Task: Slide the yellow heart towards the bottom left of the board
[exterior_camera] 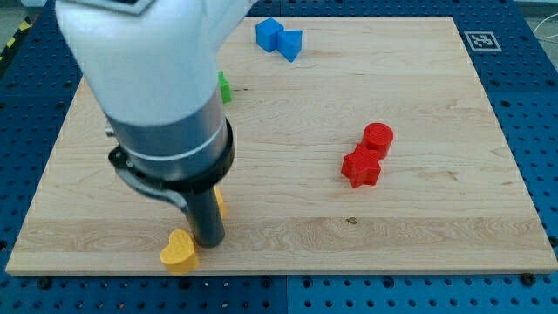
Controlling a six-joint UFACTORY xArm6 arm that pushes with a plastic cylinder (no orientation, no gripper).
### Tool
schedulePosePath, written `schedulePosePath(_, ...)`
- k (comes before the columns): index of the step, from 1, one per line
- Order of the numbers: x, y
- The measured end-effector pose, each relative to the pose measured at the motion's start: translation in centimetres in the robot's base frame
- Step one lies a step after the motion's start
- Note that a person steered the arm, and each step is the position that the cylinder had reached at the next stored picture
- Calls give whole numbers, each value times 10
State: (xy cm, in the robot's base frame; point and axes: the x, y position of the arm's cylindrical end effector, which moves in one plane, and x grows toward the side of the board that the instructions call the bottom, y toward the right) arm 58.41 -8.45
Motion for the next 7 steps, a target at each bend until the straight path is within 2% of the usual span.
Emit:
schedulePosePath(1, -30, -1)
schedulePosePath(2, -36, 0)
schedulePosePath(3, -25, 13)
schedulePosePath(5, 30, 12)
schedulePosePath(7, 34, 4)
